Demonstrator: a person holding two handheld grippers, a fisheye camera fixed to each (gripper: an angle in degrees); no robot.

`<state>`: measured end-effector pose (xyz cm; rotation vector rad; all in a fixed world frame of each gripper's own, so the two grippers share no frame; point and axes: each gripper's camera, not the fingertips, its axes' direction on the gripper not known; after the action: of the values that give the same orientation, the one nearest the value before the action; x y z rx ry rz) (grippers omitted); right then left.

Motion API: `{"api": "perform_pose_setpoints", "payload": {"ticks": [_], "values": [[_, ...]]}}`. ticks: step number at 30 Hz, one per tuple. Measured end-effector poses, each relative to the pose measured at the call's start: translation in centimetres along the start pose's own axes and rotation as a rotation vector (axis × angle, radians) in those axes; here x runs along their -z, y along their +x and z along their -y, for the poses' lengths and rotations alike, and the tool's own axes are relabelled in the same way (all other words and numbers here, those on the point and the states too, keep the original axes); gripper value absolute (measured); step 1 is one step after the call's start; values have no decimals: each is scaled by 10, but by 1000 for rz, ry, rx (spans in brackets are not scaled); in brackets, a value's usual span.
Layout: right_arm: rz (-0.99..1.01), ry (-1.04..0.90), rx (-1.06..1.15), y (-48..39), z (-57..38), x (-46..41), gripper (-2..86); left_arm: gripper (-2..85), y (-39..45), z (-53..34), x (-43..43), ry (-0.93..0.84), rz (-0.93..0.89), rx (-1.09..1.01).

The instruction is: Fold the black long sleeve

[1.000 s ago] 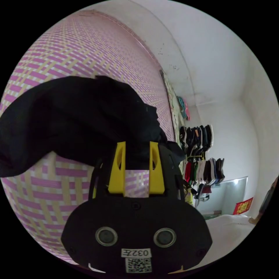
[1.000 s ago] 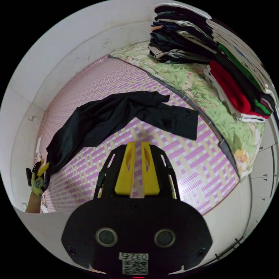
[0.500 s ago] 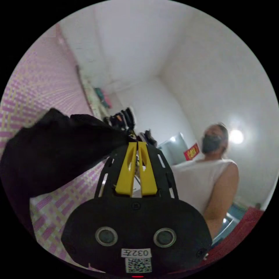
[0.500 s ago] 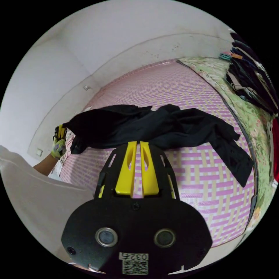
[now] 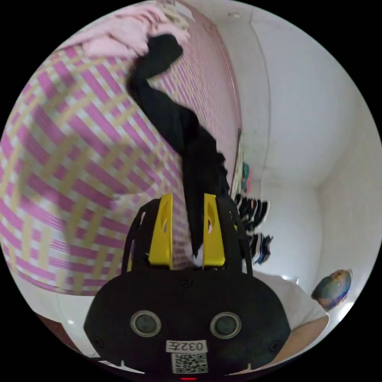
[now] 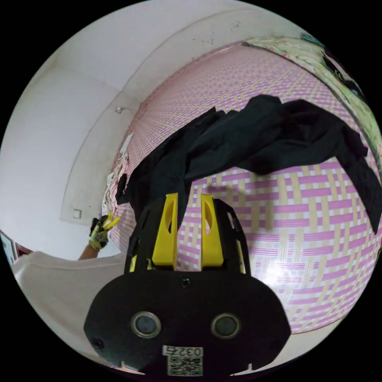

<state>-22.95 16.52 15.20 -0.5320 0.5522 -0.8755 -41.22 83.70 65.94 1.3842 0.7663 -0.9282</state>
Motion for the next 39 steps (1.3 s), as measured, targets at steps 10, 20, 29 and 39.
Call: {"api": "perform_pose_setpoints", "payload": {"ticks": [10, 20, 29, 39], "values": [[125, -245, -108, 39, 65, -78, 103, 76, 29, -96, -218, -512, -318, -79], [658, -217, 91, -35, 50, -46, -9, 111, 18, -124, -192, -559, -449, -149], [386, -81, 885, -195, -41, 31, -10, 155, 18, -126, -159, -405, -1082, -142], [173, -16, 1029, -183, -88, 70, 1, -8, -10, -120, 2, -253, -876, -410]]}}
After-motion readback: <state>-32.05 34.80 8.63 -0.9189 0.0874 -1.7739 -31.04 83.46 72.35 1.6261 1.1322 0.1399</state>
